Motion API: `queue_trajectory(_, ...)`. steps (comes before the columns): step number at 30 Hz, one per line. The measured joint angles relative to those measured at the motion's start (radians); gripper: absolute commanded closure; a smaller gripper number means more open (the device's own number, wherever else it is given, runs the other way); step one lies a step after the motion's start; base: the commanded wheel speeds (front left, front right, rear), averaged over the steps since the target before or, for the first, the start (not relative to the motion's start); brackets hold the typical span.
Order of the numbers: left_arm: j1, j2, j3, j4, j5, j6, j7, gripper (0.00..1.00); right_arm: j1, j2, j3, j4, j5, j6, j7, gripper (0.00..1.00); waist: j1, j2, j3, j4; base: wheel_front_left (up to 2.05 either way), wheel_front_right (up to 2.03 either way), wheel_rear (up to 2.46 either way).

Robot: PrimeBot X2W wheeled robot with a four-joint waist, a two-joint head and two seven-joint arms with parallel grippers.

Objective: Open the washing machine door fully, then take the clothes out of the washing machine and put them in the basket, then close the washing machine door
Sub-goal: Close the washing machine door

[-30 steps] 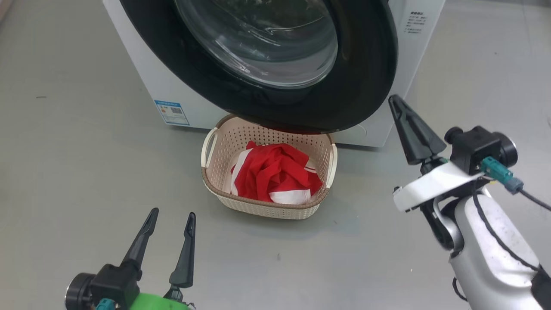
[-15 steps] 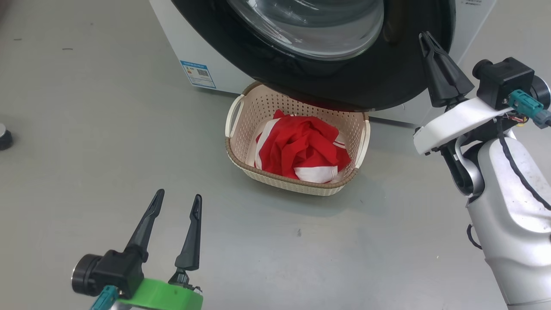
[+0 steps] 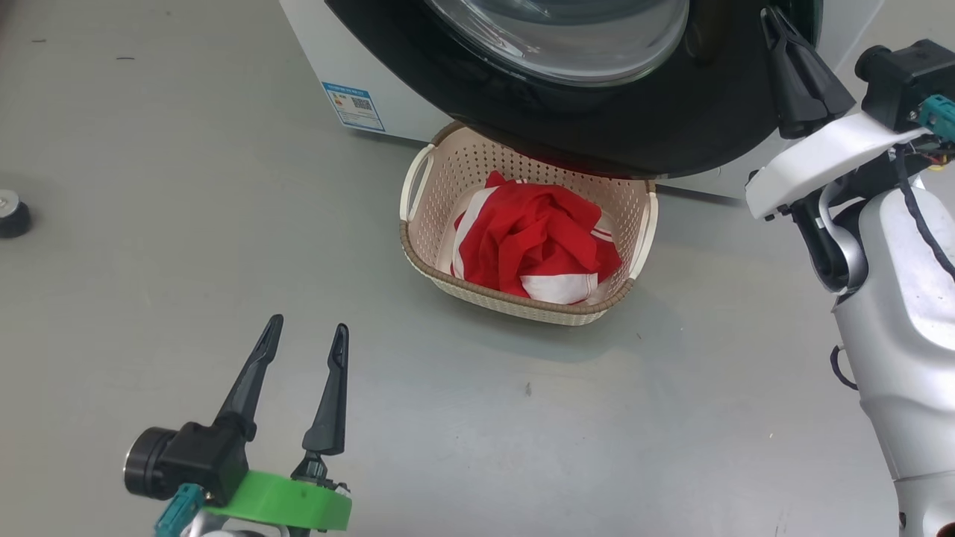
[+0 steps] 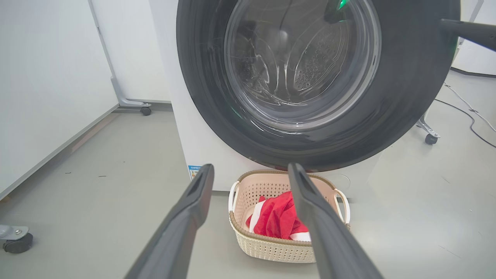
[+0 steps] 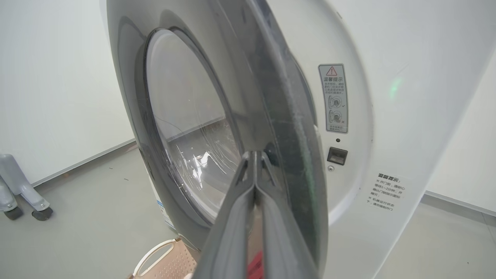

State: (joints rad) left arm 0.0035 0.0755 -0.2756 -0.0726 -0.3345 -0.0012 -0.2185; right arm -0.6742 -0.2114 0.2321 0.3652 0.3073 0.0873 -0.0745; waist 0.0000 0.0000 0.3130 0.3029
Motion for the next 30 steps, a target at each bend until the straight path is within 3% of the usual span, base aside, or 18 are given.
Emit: queue_trajectory(30, -0.108, -0.024, -0.046, 0.034, -0.001, -0.014, -0.021, 0.00, -0.321, -0.093, -0.010, 0.156, -0.031, 0.013, 0.054, 1.00, 0.0000, 0.0000, 0.128, 0.048, 0.00, 0.00, 0.00)
